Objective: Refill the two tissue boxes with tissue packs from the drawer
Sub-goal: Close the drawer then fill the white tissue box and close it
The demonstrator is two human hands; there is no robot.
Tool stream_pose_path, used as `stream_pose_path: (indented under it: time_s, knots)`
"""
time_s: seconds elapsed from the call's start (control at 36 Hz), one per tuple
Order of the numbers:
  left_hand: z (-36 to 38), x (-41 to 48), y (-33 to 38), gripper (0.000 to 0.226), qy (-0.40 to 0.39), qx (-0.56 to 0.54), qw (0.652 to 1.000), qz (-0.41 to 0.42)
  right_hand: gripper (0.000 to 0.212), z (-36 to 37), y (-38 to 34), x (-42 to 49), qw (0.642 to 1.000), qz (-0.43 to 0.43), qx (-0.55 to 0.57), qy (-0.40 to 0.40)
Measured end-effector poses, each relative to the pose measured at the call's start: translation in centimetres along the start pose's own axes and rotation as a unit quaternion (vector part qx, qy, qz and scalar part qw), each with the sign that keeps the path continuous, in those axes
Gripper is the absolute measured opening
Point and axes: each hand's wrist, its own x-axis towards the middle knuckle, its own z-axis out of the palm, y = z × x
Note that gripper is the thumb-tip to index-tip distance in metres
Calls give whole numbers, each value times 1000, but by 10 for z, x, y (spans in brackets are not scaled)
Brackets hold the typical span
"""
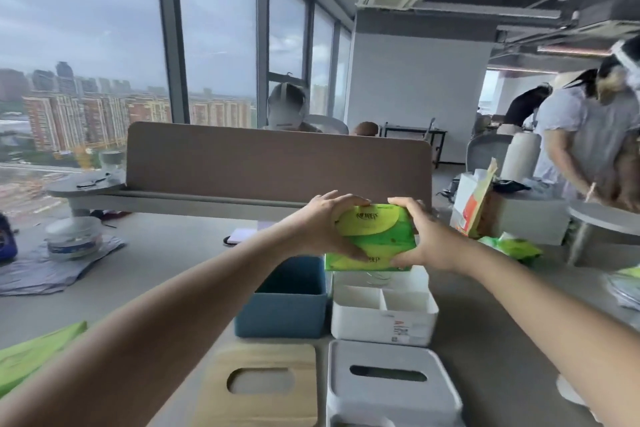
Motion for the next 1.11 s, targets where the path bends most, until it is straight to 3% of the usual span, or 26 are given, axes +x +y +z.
stream_pose_path:
  time_s: [0.25,0.56,0.78,1.11]
  knots:
    - [52,46,-18,97,-39,1,999,6,111,14,57,11,997,68,19,-5]
    - [92,57,-37,96,-101,41,994,-30,103,43,94,16,995,94,-26,-13]
    - [103,56,-42,101,-144,116,982,-43,97,52,108,10,993,102,-44,-27]
    - [93,44,-31,106,-158,111,980,-41,97,45,104,4,991,103,-58,-55]
